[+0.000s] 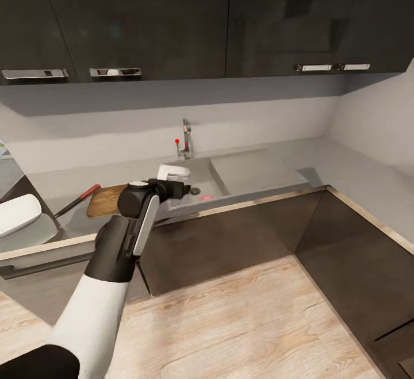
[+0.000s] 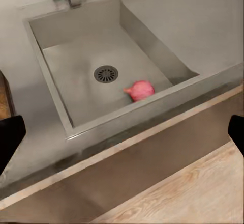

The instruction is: In the kitchen, take the Vidalia onion out of the sink, dice it on the chopping board with the paring knife, put the diced onion into the bowl on the countertop, then place both the paring knife and the chopping board into the sink.

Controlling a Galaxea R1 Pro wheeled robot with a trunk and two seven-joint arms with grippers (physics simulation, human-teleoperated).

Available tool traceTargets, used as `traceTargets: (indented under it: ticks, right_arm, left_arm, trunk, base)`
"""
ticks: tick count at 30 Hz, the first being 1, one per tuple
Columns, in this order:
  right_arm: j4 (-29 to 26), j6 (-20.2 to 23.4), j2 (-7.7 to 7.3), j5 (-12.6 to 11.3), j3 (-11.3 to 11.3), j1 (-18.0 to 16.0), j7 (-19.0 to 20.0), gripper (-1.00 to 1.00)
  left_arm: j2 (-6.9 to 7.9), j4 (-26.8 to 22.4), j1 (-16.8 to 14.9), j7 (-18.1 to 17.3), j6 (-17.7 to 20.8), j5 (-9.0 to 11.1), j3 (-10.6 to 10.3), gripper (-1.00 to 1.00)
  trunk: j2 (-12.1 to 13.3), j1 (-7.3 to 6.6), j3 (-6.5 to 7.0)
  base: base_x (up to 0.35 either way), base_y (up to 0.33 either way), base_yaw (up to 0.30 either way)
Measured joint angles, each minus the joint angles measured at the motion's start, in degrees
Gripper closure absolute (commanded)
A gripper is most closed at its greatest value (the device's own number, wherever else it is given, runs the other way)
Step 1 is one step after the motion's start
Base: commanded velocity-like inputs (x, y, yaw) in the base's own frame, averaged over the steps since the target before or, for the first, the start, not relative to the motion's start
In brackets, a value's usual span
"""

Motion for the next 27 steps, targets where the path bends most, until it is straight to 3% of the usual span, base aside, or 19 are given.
traceTargets:
  ticks: [6,7,12,27]
  right_arm:
    - [0.0,0.0,0.0,0.0,0.0,0.0,0.0,-1.0]
    - [0.0,0.0,0.0,0.0,-0.1,0.0,0.0,-1.0]
    - [0.0,0.0,0.12,0.0,0.1,0.0,0.0,-1.0]
    - [0.0,-0.1,0.6,0.0,0.2,0.0,-0.1,-1.0]
  left_arm:
    - [0.0,7.6,-7.6,0.0,0.0,0.1,0.0,-1.0]
    - [0.0,11.5,-10.3,0.1,-0.1,0.2,0.0,-1.0]
    - [0.24,15.7,-11.8,0.0,-0.2,0.5,0.3,-1.0]
    - [1.63,12.7,-11.7,-0.2,-0.1,0.5,-0.4,-1.0]
  trunk:
    - [0.0,0.0,0.0]
    - [0.0,0.01,0.0]
    - [0.0,0.0,-0.01]
    - [0.0,-0.01,-0.01]
  base:
    - [0.0,0.0,0.0]
    - [0.0,0.0,0.0]
    - [0.0,0.0,0.0]
    - [0.027,-0.005,0.0]
